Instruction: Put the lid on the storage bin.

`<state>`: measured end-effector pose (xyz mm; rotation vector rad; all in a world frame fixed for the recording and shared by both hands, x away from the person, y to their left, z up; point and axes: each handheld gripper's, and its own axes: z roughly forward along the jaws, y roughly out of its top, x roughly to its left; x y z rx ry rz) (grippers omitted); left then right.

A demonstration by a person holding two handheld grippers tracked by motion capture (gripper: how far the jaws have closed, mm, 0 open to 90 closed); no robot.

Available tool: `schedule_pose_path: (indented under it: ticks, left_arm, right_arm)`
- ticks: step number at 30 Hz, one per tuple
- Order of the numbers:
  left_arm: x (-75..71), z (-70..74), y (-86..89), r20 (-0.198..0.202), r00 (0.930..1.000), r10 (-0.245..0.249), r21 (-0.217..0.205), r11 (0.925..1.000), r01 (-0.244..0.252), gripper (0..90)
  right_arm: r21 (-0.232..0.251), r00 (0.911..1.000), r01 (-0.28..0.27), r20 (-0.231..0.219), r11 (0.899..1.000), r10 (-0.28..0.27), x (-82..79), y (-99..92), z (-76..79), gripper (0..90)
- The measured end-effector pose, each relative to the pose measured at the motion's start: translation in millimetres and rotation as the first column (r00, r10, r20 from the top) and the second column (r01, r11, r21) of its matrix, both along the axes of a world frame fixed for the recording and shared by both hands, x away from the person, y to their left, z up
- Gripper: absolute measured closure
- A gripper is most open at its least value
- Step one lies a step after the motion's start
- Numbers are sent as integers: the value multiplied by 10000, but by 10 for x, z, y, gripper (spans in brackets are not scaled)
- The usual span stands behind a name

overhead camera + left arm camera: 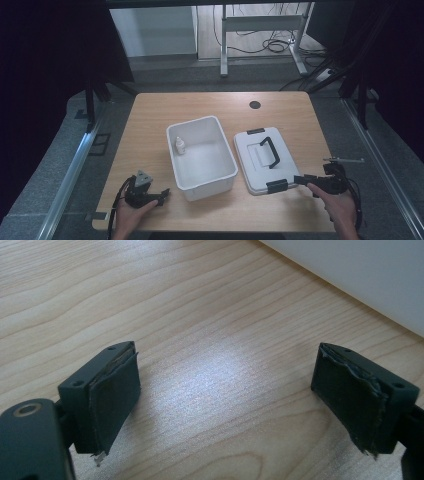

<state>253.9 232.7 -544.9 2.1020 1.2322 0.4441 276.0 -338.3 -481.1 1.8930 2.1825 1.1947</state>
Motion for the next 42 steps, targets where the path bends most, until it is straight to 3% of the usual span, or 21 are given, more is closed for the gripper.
schedule_pose_path:
  ticks: [5,14,21,35,42]
  left_arm:
    - [3,0,-25,5,9999,146,17,9999,-146,120]
    - [-3,0,-21,-1,10000,56,0,10000,-56,121]
    - [-3,0,-19,3,10000,42,3,10000,-42,122]
    - [-17,1,-4,4,10000,-10,4,10000,10,124]
    - [-33,1,-2,14,10000,61,1,10000,-61,125]
  right_arm:
    - [-295,9999,-105,-65,9995,103,15,-26,-7,387]
    - [-380,10000,17,33,9993,-16,89,26,33,385]
    - [-310,9999,1,-159,9995,-6,149,23,19,385]
    - [-251,9997,71,-231,9997,-77,121,17,27,385]
    - [-325,9999,-145,54,9994,146,148,59,142,385]
